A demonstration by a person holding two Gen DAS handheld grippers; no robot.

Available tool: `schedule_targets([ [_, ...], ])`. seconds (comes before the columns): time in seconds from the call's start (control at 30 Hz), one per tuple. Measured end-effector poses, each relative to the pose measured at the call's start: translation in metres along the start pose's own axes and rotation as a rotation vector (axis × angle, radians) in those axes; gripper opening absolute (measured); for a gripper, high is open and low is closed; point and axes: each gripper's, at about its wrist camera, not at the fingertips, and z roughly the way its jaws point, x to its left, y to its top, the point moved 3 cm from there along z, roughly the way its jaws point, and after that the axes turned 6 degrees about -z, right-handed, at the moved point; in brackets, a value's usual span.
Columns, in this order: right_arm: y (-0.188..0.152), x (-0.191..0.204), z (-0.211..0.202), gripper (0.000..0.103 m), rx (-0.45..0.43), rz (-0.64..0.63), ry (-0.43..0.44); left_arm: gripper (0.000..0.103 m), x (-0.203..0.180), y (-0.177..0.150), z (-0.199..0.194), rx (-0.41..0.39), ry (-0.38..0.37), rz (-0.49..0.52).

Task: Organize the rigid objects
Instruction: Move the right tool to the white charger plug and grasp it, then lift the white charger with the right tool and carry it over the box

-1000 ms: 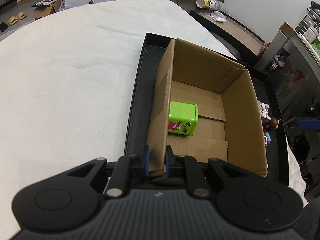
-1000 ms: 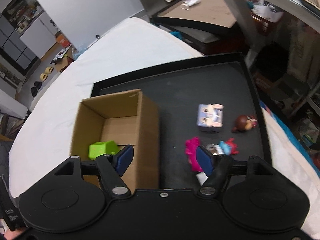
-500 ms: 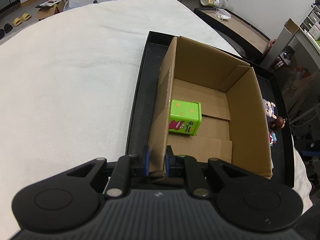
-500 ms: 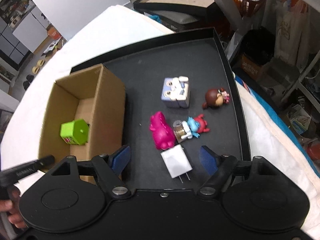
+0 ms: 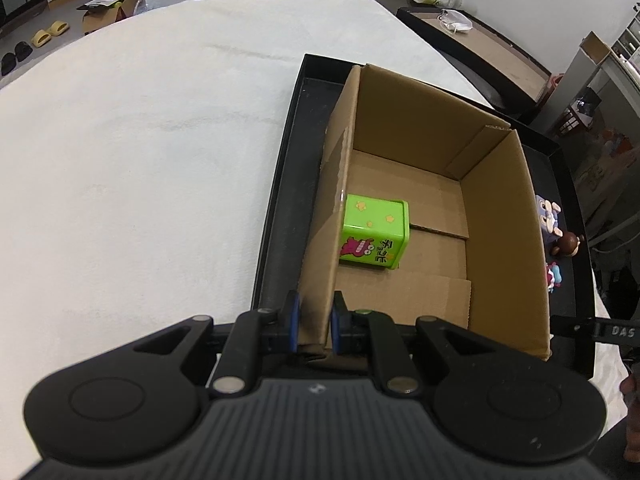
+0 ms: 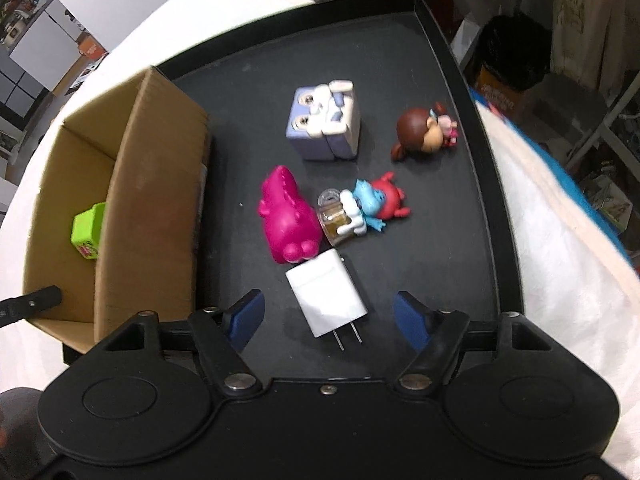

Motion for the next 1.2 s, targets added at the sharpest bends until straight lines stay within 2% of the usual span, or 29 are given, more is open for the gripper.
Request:
schedule_targets([
  [0.07,-0.001,0.001,0.006,0.069,-0.009,-0.005,0.009,0.013,-0.001,0.000,0.001,0.003,0.006,0.007],
  [0.17,-0.003,0.007,0.018,0.065,0.002,-0.062,-0.049,0.013,-0.003,0.000,0.001,0.005,0.018,0.014],
  [0.3,-0.007,0.011,0.029,0.058,0.030,-0.097,-0.068,0.013,-0.006,0.000,0.004,0.008,0.029,0.018],
  [0.43,-0.007,0.016,0.031,0.056,0.007,-0.140,-0.108,0.013,-0.008,-0.001,0.006,0.003,0.042,0.018],
  [0.47,-0.008,0.016,0.031,0.053,0.003,-0.145,-0.111,0.013,-0.008,-0.002,0.007,0.002,0.042,0.018],
  [0.5,-0.008,0.017,0.029,0.039,-0.003,-0.147,-0.104,0.013,-0.008,-0.002,0.007,0.003,0.040,0.016],
  [0.53,-0.009,0.017,0.027,0.037,-0.003,-0.142,-0.101,0.013,-0.008,-0.002,0.007,0.004,0.038,0.013],
  [0.73,-0.007,0.010,0.021,0.036,0.001,-0.077,-0.056,0.013,-0.003,-0.001,0.007,0.012,0.027,-0.036],
  [1.2,0.013,0.027,-0.020,0.036,-0.085,-0.107,-0.043,0.013,0.000,-0.002,0.003,0.000,0.019,-0.035],
])
